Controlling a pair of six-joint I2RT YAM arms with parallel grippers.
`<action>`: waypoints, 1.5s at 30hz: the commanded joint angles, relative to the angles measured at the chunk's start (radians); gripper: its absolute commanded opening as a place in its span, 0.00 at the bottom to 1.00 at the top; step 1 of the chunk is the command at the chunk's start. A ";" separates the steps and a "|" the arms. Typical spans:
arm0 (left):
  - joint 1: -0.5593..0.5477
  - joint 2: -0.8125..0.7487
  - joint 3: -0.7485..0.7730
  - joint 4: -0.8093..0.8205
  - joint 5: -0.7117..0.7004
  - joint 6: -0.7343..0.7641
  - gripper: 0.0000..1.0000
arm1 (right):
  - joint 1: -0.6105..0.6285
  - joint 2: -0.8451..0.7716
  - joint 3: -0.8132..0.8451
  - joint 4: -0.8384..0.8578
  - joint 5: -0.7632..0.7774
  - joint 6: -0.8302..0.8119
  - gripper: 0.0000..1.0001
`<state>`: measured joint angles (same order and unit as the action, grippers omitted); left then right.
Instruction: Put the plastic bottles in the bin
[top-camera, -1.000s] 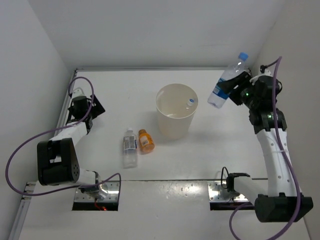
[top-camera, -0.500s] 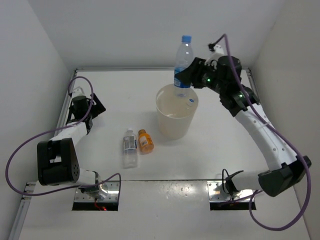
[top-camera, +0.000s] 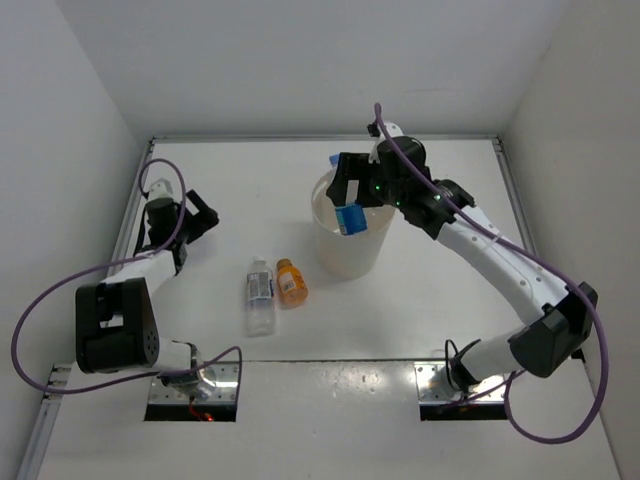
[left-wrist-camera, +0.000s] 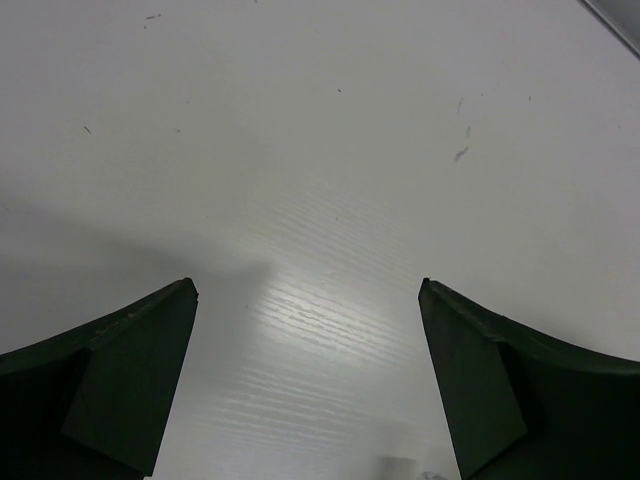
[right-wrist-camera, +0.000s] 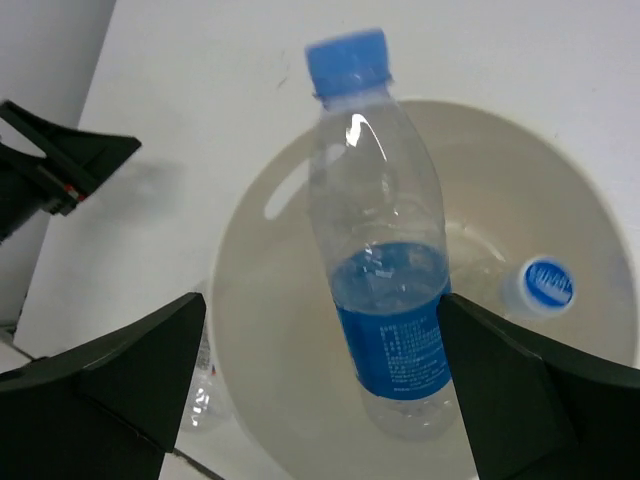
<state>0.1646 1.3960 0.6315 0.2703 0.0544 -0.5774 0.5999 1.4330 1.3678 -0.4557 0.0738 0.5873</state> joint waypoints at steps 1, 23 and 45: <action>0.010 -0.070 0.000 -0.025 0.053 0.034 1.00 | 0.017 -0.031 0.102 -0.010 0.072 -0.014 1.00; -0.324 -0.442 -0.161 -0.419 0.200 0.126 1.00 | 0.017 -0.183 0.011 -0.035 -0.002 0.062 1.00; -0.467 -0.161 -0.014 -0.528 0.026 0.082 0.73 | 0.008 -0.261 -0.094 -0.074 -0.016 0.083 1.00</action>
<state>-0.2962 1.2411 0.5339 -0.2531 0.1635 -0.4850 0.6109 1.1995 1.2968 -0.5308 0.0448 0.6590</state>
